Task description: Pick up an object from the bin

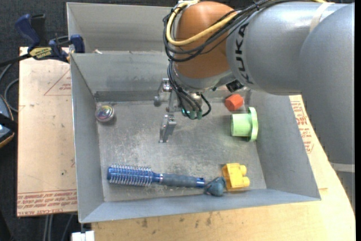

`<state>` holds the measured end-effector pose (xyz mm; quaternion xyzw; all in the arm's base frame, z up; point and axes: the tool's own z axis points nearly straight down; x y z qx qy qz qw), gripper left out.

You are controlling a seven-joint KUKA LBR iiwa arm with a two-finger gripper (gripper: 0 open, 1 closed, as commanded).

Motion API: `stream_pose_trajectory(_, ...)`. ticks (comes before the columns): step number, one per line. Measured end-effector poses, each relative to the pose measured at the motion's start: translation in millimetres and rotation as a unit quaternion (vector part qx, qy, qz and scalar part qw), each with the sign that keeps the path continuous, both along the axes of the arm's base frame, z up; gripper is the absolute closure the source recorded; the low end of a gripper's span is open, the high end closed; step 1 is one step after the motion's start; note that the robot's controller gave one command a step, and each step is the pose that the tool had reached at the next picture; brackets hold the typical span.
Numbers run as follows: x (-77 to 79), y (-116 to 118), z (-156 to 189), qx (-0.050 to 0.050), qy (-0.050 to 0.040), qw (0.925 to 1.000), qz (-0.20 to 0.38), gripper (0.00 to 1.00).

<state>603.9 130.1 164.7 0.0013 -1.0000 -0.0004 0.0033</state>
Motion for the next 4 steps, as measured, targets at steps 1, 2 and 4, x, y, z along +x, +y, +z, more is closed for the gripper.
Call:
stream_pose_trajectory(1,-80.8,45,-2,0.001,-0.0010,0.9978,0.067,0.00)
stream_pose_trajectory(2,-110.2,44,-81,0.001,-0.0080,0.9897,0.143,0.00)
stream_pose_trajectory(4,-114.3,40,67,0.001,-0.0071,0.9884,0.152,1.00)
